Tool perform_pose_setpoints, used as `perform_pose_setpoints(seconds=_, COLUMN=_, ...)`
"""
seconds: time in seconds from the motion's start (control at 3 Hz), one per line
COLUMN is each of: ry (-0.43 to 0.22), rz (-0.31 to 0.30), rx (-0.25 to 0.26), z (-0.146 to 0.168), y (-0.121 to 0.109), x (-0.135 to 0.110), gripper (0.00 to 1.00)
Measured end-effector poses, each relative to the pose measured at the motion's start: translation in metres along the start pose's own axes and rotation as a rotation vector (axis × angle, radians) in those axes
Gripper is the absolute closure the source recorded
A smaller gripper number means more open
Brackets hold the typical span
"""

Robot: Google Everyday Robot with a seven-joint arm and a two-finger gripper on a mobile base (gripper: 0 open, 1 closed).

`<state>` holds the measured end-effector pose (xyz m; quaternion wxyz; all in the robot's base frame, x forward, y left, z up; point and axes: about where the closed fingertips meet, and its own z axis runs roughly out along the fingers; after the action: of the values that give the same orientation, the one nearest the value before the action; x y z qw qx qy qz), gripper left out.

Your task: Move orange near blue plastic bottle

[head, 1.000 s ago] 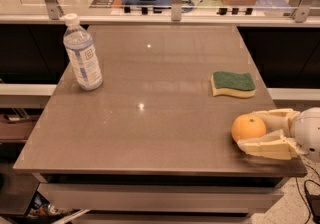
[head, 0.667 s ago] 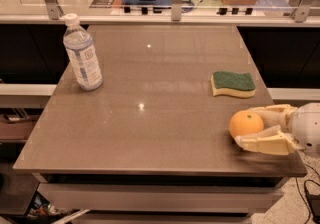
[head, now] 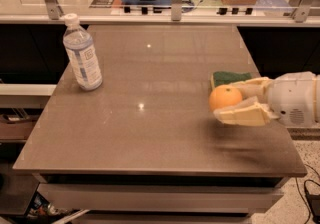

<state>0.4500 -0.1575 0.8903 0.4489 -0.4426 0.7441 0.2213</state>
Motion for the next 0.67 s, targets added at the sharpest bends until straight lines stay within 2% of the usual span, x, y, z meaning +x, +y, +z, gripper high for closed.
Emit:
perform_pose_setpoints(seconds=0.33, ry=-0.012, rz=-0.009, rx=-0.025, z=0.020, y=0.009, x=-0.029, gripper=1.00)
perform_pose_setpoints(seconds=0.67, ry=-0.023, rz=-0.015, rx=-0.041, z=0.042, y=0.027, x=-0.055, gripper=1.00)
